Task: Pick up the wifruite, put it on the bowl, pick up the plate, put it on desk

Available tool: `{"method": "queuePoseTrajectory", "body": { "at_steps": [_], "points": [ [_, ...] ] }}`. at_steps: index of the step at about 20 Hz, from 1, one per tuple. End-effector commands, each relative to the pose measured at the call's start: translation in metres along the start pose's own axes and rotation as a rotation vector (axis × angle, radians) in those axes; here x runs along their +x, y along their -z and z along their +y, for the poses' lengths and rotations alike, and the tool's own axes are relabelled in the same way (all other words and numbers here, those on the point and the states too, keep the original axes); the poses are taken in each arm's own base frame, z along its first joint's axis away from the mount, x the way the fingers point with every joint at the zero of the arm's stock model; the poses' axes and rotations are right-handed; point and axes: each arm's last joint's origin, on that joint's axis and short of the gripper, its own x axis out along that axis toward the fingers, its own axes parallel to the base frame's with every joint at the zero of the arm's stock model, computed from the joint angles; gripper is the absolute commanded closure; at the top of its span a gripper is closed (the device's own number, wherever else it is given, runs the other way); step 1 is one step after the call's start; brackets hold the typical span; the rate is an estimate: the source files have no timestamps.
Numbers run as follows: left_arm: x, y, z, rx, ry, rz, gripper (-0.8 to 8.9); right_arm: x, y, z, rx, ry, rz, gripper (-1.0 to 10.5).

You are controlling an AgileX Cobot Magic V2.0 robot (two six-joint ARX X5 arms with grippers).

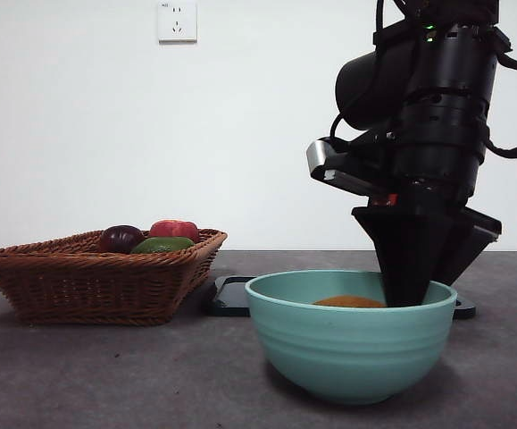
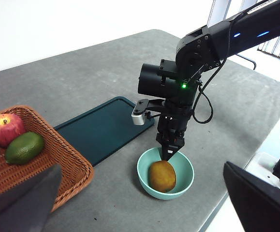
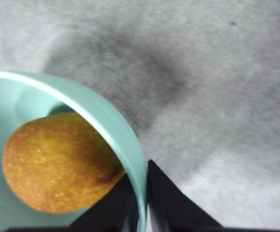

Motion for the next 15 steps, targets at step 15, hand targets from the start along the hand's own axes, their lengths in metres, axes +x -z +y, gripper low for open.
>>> {"method": "queuePoseTrajectory", "body": {
  "at_steps": [15],
  "points": [
    [-0.002,-0.003,0.000,0.004,0.005,-0.020,2.51,-0.068,-0.102,-0.047,0.099,0.073,-0.134,9.4]
  ]
}}
